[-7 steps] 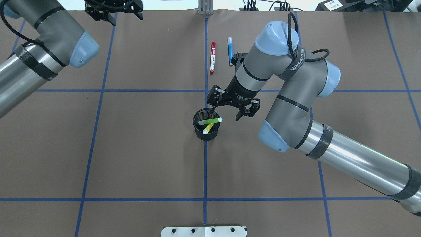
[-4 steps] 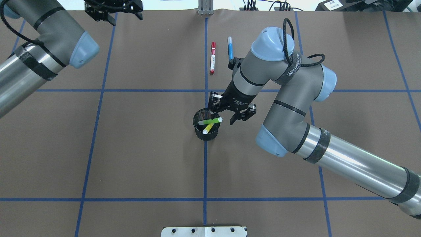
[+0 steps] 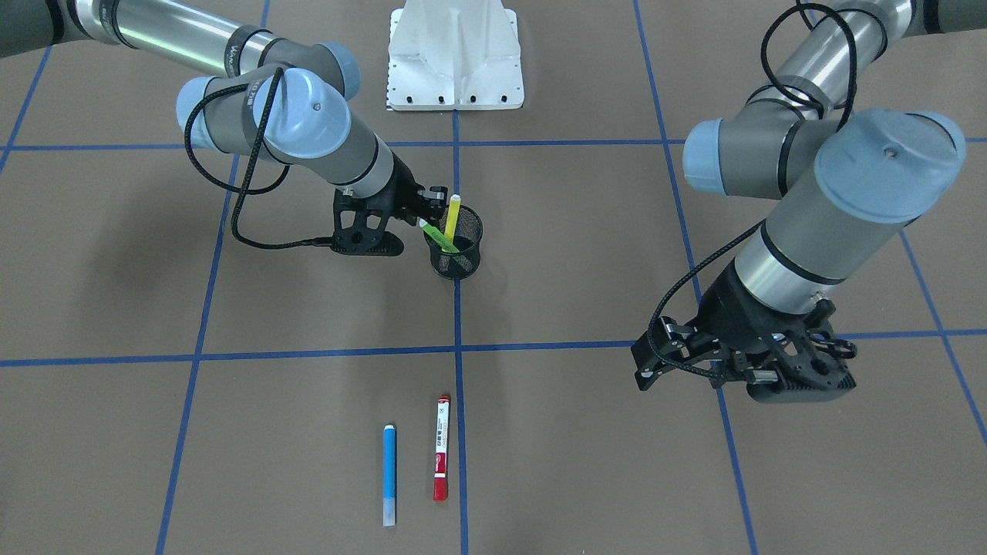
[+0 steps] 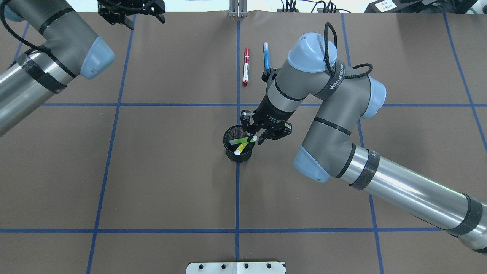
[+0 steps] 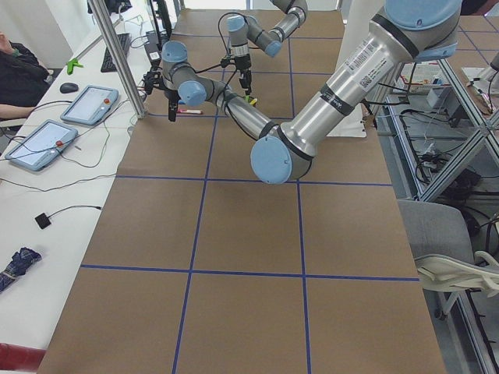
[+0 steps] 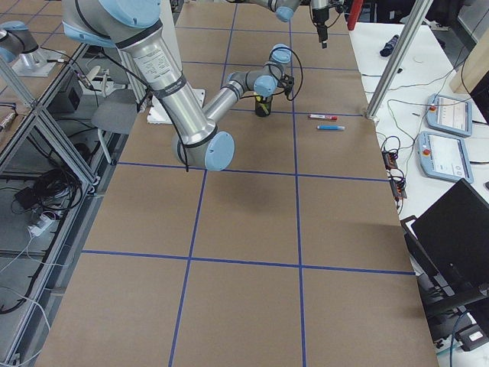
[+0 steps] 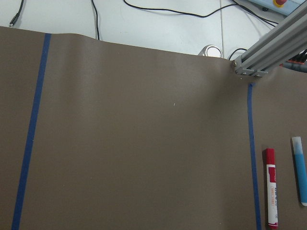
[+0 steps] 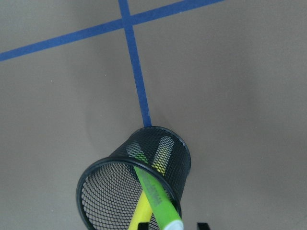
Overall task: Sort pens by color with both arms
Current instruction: 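Lower the right gripper into the cup and close on the green highlighter, then lift the green highlighter out of the cup with the right gripper, then lower the green highlighter onto the table beside the red marker, then open the right gripper and withdraw while the left arm reaches toward the cup, then lower the left gripper into the cup onto the yellow highlighter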
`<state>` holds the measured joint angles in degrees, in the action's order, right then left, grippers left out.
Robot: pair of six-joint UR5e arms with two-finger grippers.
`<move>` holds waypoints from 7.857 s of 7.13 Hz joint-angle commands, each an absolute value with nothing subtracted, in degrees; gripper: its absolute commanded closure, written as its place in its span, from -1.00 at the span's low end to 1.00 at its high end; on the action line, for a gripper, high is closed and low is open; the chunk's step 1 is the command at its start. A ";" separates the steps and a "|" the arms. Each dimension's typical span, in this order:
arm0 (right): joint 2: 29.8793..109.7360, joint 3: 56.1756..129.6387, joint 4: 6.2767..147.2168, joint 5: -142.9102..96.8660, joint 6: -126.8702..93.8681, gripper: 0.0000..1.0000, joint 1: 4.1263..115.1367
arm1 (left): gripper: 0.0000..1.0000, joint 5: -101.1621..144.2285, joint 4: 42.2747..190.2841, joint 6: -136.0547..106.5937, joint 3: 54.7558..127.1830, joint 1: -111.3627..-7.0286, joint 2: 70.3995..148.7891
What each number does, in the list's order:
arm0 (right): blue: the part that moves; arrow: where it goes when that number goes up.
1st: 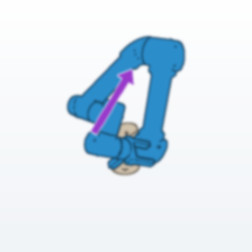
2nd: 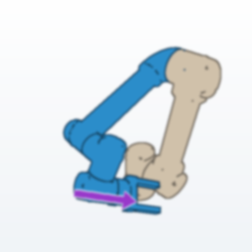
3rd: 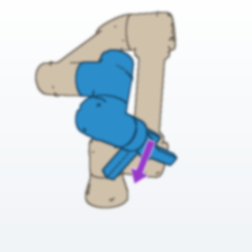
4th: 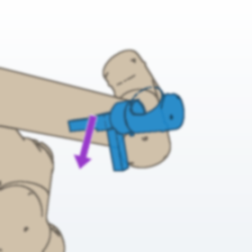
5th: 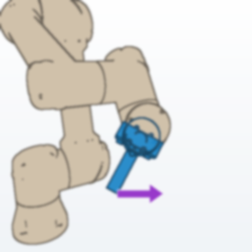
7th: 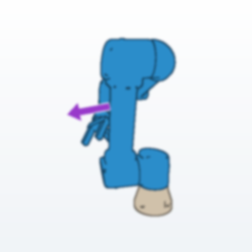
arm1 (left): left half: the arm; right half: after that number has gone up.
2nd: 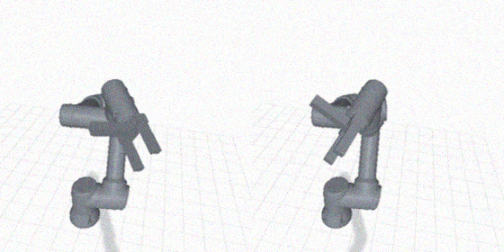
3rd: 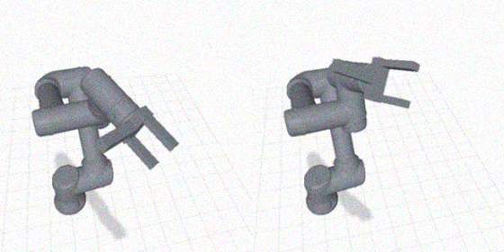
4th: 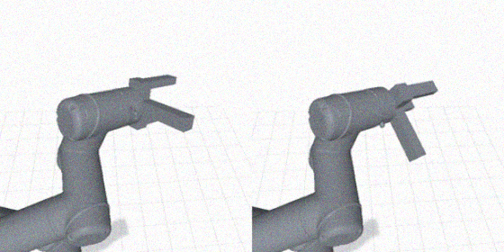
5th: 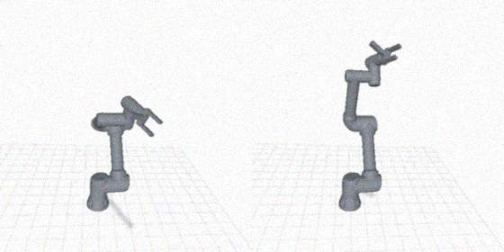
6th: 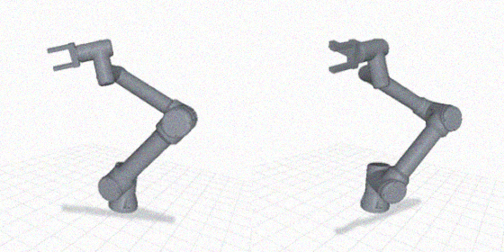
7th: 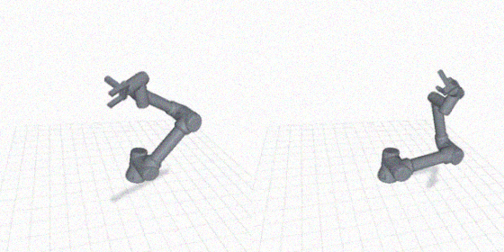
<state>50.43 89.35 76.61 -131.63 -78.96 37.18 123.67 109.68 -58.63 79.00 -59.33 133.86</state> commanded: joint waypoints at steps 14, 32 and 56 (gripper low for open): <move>48.35 98.16 73.65 -131.40 -79.20 1.00 44.19 | -1.00 123.49 109.86 -58.62 79.01 -58.97 133.33; 23.38 41.93 54.67 -55.11 -66.36 1.00 30.24 | -1.00 123.57 119.97 -52.73 71.28 -63.02 125.24; 45.18 66.45 65.57 -129.73 -62.14 -0.99 63.11 | -0.93 122.17 67.32 -52.91 75.14 -33.57 153.55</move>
<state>45.18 66.45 65.53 -129.73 -62.04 63.10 122.24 67.20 -53.02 74.90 -34.01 154.32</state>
